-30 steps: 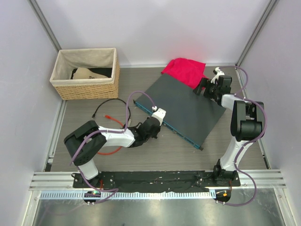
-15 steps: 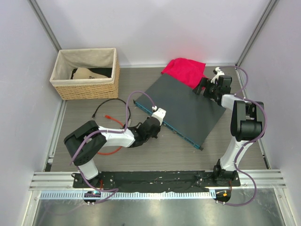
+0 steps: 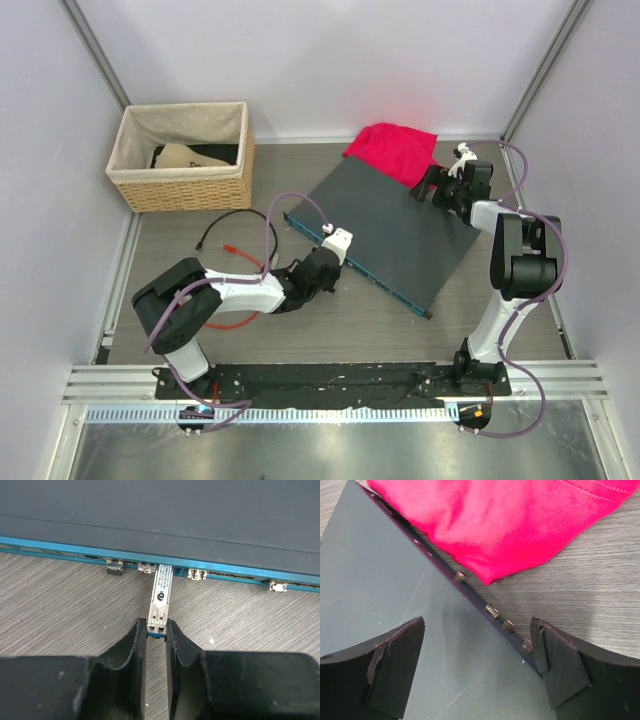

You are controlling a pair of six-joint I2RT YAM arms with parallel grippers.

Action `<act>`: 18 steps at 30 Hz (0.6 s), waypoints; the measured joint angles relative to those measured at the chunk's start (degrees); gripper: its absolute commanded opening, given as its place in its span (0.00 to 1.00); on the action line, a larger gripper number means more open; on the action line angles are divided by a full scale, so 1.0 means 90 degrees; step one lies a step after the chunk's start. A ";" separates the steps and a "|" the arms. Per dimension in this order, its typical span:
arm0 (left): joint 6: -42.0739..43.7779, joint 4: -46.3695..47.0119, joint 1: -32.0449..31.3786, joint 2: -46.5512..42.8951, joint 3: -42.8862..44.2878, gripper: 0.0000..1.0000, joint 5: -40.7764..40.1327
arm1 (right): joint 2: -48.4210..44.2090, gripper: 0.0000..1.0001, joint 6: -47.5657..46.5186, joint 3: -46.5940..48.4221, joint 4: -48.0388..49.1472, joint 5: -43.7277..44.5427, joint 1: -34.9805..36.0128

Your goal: Insert the plug into the switch port

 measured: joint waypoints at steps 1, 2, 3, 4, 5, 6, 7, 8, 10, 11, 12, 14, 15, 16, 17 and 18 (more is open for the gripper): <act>0.0000 -0.0005 0.0000 -0.0022 0.0000 0.00 0.0000 | 0.0000 0.95 0.0000 0.0000 0.0000 0.0000 0.0000; 0.0002 -0.0005 0.0000 -0.0034 0.0000 0.00 0.0000 | 0.0000 0.95 0.0000 0.0000 0.0005 0.0000 0.0000; 0.0002 -0.0005 -0.0002 -0.0041 0.0000 0.00 0.0000 | 0.0000 0.95 0.0000 0.0000 0.0010 0.0000 0.0000; 0.0002 -0.0005 -0.0002 -0.0041 0.0000 0.00 0.0000 | 0.0000 0.95 0.0000 0.0000 0.0012 0.0000 0.0000; 0.0002 -0.0005 -0.0002 -0.0041 0.0000 0.00 0.0000 | 0.0000 0.95 0.0000 0.0000 0.0017 0.0000 0.0000; 0.0002 -0.0005 -0.0002 -0.0041 0.0000 0.00 0.0002 | 0.0000 0.95 0.0000 -0.0002 0.0027 0.0000 0.0000; 0.0002 -0.0005 -0.0002 -0.0041 0.0000 0.00 0.0002 | 0.0000 0.95 0.0000 -0.0002 0.0032 -0.0002 0.0000; 0.0002 -0.0005 -0.0002 -0.0041 0.0000 0.00 0.0002 | 0.0000 0.95 0.0000 -0.0002 0.0032 -0.0002 0.0000; 0.0000 -0.0002 -0.0002 -0.0041 0.0000 0.00 0.0005 | 0.0000 0.95 0.0000 -0.0002 0.0032 -0.0002 0.0000; 0.0000 -0.0002 -0.0002 -0.0036 0.0000 0.00 0.0005 | 0.0000 0.95 0.0000 -0.0002 0.0032 -0.0002 0.0000; -0.0002 0.0000 -0.0002 -0.0032 0.0000 0.00 0.0005 | 0.0000 0.95 0.0000 -0.0005 0.0032 -0.0002 0.0000; -0.0002 0.0007 -0.0002 0.0002 0.0000 0.00 0.0005 | 0.0000 0.95 0.0000 -0.0005 0.0034 -0.0005 0.0000; -0.0002 0.0017 -0.0002 0.0027 0.0000 0.00 0.0002 | 0.0000 0.95 0.0000 -0.0005 0.0032 -0.0005 0.0000; -0.0002 0.0027 -0.0005 0.0046 0.0000 0.00 0.0002 | 0.0000 0.95 0.0000 -0.0005 0.0032 -0.0005 0.0000; -0.0002 0.0041 -0.0005 0.0078 0.0000 0.00 0.0002 | 0.0000 0.95 0.0000 -0.0005 0.0034 -0.0007 0.0000; -0.0002 0.0051 -0.0007 0.0102 0.0000 0.00 0.0005 | 0.0000 0.95 0.0000 -0.0005 0.0034 -0.0007 0.0000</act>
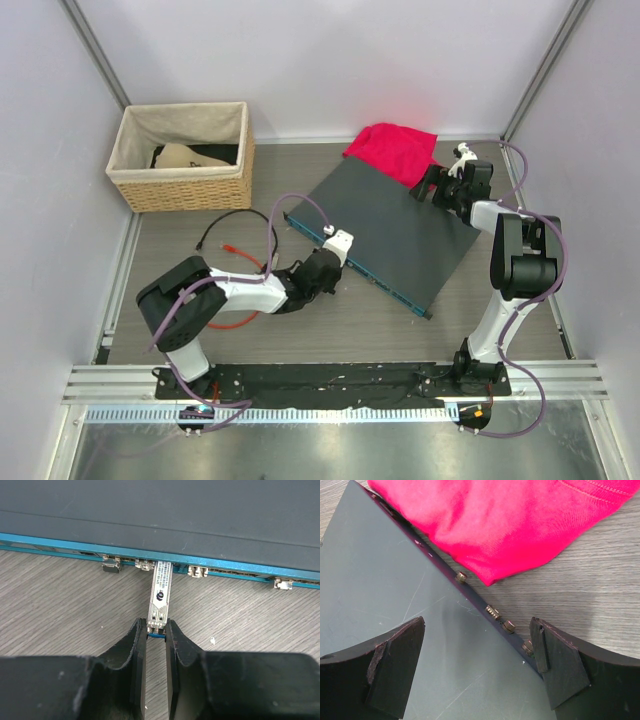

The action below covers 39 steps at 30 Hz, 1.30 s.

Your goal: Insert the plug into the switch port

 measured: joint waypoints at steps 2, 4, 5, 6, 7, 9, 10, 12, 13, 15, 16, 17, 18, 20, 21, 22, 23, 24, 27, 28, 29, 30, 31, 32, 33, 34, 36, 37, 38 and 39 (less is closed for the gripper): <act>0.0000 0.0044 -0.0005 0.0066 0.0000 0.00 0.0002 | 0.0000 0.95 0.0000 -0.0002 0.0000 -0.0005 0.0000; 0.0000 0.0090 -0.0012 0.0138 -0.0002 0.00 0.0005 | 0.0000 0.95 0.0000 -0.0002 0.0000 -0.0019 0.0000; 0.0002 0.0107 -0.0015 0.0163 -0.0002 0.00 0.0010 | 0.0000 0.95 0.0000 -0.0002 0.0000 -0.0019 0.0000; 0.0002 0.0126 -0.0015 0.0189 -0.0002 0.00 0.0027 | 0.0000 0.95 0.0000 -0.0002 0.0000 -0.0022 0.0000; 0.0005 0.0138 -0.0015 0.0204 -0.0002 0.00 0.0044 | 0.0000 0.95 0.0000 -0.0002 0.0000 -0.0024 0.0000; 0.0010 0.0151 -0.0015 0.0221 -0.0002 0.00 0.0070 | 0.0000 0.95 0.0000 -0.0005 0.0002 -0.0024 0.0000; 0.0010 0.0155 -0.0015 0.0221 -0.0002 0.00 0.0078 | 0.0000 0.95 0.0000 -0.0005 0.0002 -0.0027 0.0000; 0.0022 0.0160 -0.0015 0.0223 -0.0002 0.00 0.0095 | 0.0000 0.95 0.0000 -0.0005 0.0002 -0.0029 0.0000; 0.0024 0.0160 -0.0015 0.0223 -0.0002 0.00 0.0097 | 0.0000 0.95 0.0000 -0.0005 0.0002 -0.0034 0.0000; 0.0027 0.0163 -0.0015 0.0223 -0.0002 0.00 0.0100 | 0.0000 0.95 0.0000 -0.0005 0.0002 -0.0044 0.0000; 0.0027 0.0163 -0.0015 0.0223 -0.0002 0.00 0.0100 | 0.0000 0.95 0.0000 -0.0007 0.0002 -0.0046 0.0000; 0.0027 0.0163 -0.0015 0.0223 -0.0002 0.00 0.0100 | 0.0000 0.95 0.0000 -0.0007 0.0002 -0.0046 0.0000; 0.0024 0.0163 -0.0015 0.0223 -0.0002 0.00 0.0100 | 0.0000 0.95 0.0000 -0.0007 0.0002 -0.0049 0.0000; 0.0024 0.0160 -0.0015 0.0214 -0.0002 0.00 0.0100 | 0.0000 0.95 0.0000 -0.0007 0.0002 -0.0051 0.0000; 0.0024 0.0160 -0.0015 0.0206 -0.0002 0.00 0.0100 | 0.0000 0.95 0.0000 -0.0007 0.0002 -0.0051 0.0000; 0.0024 0.0155 -0.0015 0.0194 -0.0002 0.00 0.0100 | 0.0000 0.95 0.0000 -0.0007 0.0002 -0.0051 0.0000; 0.0024 0.0151 -0.0015 0.0187 -0.0002 0.00 0.0102 | 0.0000 0.95 0.0000 -0.0007 0.0005 -0.0053 0.0000; 0.0024 0.0143 -0.0015 0.0175 -0.0002 0.00 0.0100 | 0.0000 0.95 0.0000 -0.0007 0.0002 -0.0053 0.0000; 0.0022 0.0138 -0.0015 0.0165 0.0000 0.00 0.0097 | 0.0000 0.95 0.0000 -0.0007 0.0005 -0.0058 0.0000; 0.0022 0.0136 -0.0015 0.0165 0.0000 0.00 0.0092 | 0.0000 0.95 0.0000 -0.0007 0.0005 -0.0058 0.0000; 0.0017 0.0138 -0.0017 0.0165 0.0000 0.00 0.0080 | 0.0000 0.95 0.0000 -0.0010 0.0005 -0.0061 0.0000; 0.0012 0.0136 -0.0017 0.0165 0.0000 0.00 0.0063 | 0.0000 0.95 0.0000 -0.0010 0.0005 -0.0061 0.0000; 0.0002 0.0136 -0.0017 0.0165 0.0000 0.00 0.0046 | 0.0000 0.95 0.0000 -0.0015 0.0010 -0.0061 0.0000; 0.0000 0.0136 -0.0019 0.0165 0.0000 0.00 0.0041 | 0.0000 0.95 0.0000 -0.0019 0.0015 -0.0063 0.0000; -0.0002 0.0141 -0.0022 0.0165 0.0000 0.00 0.0032 | 0.0000 0.95 0.0000 -0.0032 0.0022 -0.0061 0.0000; -0.0005 0.0141 -0.0024 0.0165 0.0000 0.00 0.0022 | 0.0000 0.95 0.0000 -0.0034 0.0019 -0.0061 0.0000; -0.0005 0.0141 -0.0032 0.0153 0.0000 0.00 -0.0002 | 0.0000 0.95 0.0000 -0.0044 0.0022 -0.0061 0.0000; 0.0000 0.0131 -0.0032 0.0112 -0.0002 0.00 -0.0007 | 0.0000 0.95 0.0000 -0.0049 0.0024 -0.0061 0.0000; 0.0000 0.0131 -0.0034 0.0104 0.0000 0.00 -0.0007 | 0.0000 0.95 0.0000 -0.0051 0.0024 -0.0061 0.0000; 0.0002 0.0119 -0.0034 0.0070 0.0000 0.00 -0.0007 | 0.0000 0.95 0.0000 -0.0053 0.0027 -0.0063 0.0000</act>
